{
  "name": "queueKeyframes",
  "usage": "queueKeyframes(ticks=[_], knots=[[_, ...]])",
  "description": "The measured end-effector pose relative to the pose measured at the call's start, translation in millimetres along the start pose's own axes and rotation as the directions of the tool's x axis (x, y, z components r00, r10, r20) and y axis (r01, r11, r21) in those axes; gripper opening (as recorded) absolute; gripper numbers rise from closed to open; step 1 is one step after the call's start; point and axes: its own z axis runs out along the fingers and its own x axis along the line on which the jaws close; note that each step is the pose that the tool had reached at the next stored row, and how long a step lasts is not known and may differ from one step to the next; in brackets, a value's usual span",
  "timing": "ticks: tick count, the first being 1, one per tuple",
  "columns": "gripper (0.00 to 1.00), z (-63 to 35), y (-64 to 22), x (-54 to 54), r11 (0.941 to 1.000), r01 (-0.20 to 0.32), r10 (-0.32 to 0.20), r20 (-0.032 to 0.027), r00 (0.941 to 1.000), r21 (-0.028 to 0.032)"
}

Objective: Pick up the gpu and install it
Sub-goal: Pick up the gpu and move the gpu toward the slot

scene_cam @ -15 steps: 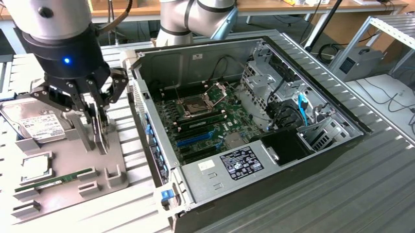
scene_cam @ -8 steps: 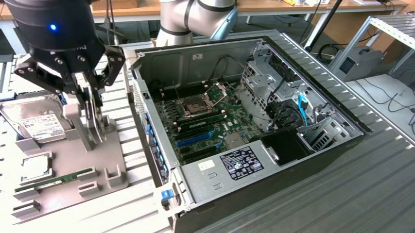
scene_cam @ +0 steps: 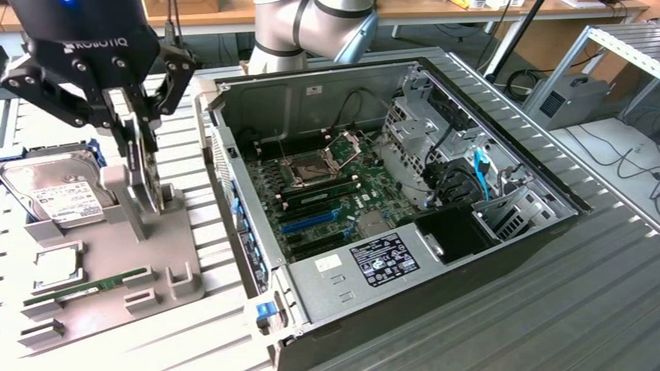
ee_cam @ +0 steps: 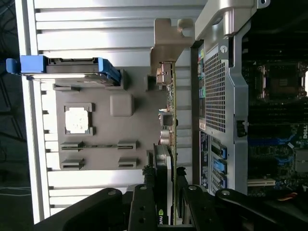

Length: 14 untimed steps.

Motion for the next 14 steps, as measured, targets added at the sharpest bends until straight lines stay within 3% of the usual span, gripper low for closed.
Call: queueKeyframes(ticks=[7,14], knots=[[0.27,-28.5,0.4,-0.8,0.9999,0.0,0.0,0.0004,1.0,0.0131],[0.27,-47.5,0.4,-1.2,0.9998,0.0,-0.001,0.0006,1.0,0.0182]])
